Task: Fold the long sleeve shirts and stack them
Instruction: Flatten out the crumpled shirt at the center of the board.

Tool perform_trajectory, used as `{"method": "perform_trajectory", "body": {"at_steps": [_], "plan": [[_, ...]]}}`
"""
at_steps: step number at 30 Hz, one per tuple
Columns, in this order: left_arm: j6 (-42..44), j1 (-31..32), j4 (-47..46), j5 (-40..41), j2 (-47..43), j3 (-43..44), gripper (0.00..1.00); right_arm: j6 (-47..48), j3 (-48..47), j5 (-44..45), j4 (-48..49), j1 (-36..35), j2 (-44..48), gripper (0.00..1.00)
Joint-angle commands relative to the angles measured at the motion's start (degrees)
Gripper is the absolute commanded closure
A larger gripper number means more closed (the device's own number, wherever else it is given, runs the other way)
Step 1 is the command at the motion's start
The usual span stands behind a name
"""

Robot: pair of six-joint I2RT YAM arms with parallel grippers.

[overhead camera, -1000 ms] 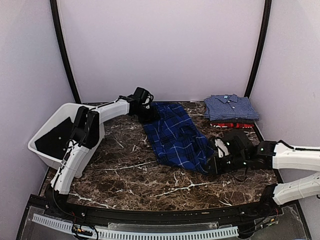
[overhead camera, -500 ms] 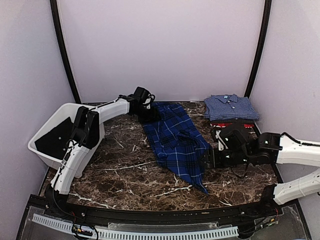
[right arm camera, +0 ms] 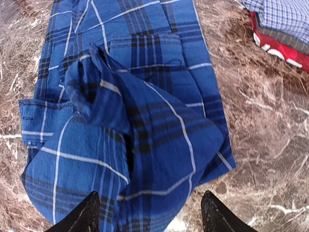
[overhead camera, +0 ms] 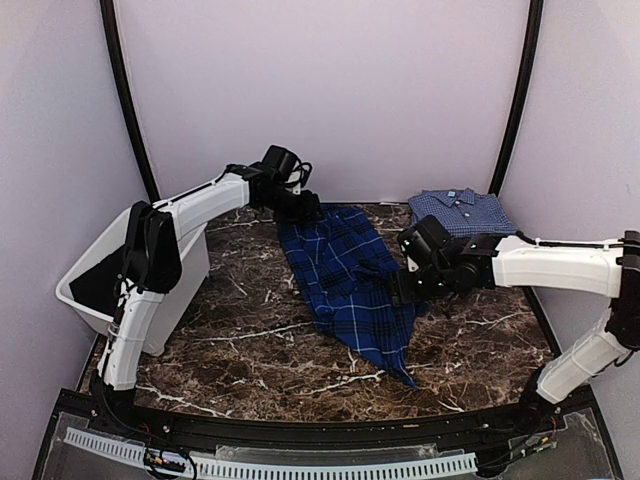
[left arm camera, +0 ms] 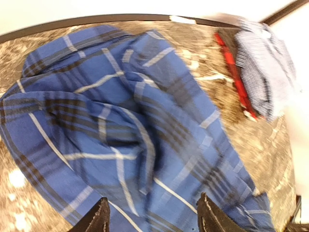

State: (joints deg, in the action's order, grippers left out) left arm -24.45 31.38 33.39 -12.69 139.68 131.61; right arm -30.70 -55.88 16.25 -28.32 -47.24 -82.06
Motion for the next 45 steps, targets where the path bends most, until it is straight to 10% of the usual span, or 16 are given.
{"method": "perform_trajectory", "body": {"at_steps": [1,6,19,30,36,45], "plan": [[1.0,4.2,3.6,1.2,-9.6,-6.2,0.41,3.8,-3.3,3.0,2.7,0.4,-2.6,0.32],[0.9,10.9,0.5,0.7,-17.3,-19.5,0.46,3.8,-2.5,3.8,3.8,1.8,-4.1,0.37],[-1.1,20.3,-6.5,-2.8,-27.4,-38.0,0.51,1.5,4.0,1.4,3.9,4.3,0.8,0.92],[-4.7,25.6,-6.5,7.7,-19.6,-29.4,0.51,-0.4,4.9,0.5,5.4,4.9,2.1,0.94],[-6.7,26.9,-4.6,11.6,-11.7,-19.4,0.51,1.0,2.6,0.8,5.2,5.0,1.1,0.67],[-9.6,27.0,-1.4,20.3,-5.0,-10.9,0.48,0.7,3.4,0.1,6.0,5.6,2.5,0.63]]}}
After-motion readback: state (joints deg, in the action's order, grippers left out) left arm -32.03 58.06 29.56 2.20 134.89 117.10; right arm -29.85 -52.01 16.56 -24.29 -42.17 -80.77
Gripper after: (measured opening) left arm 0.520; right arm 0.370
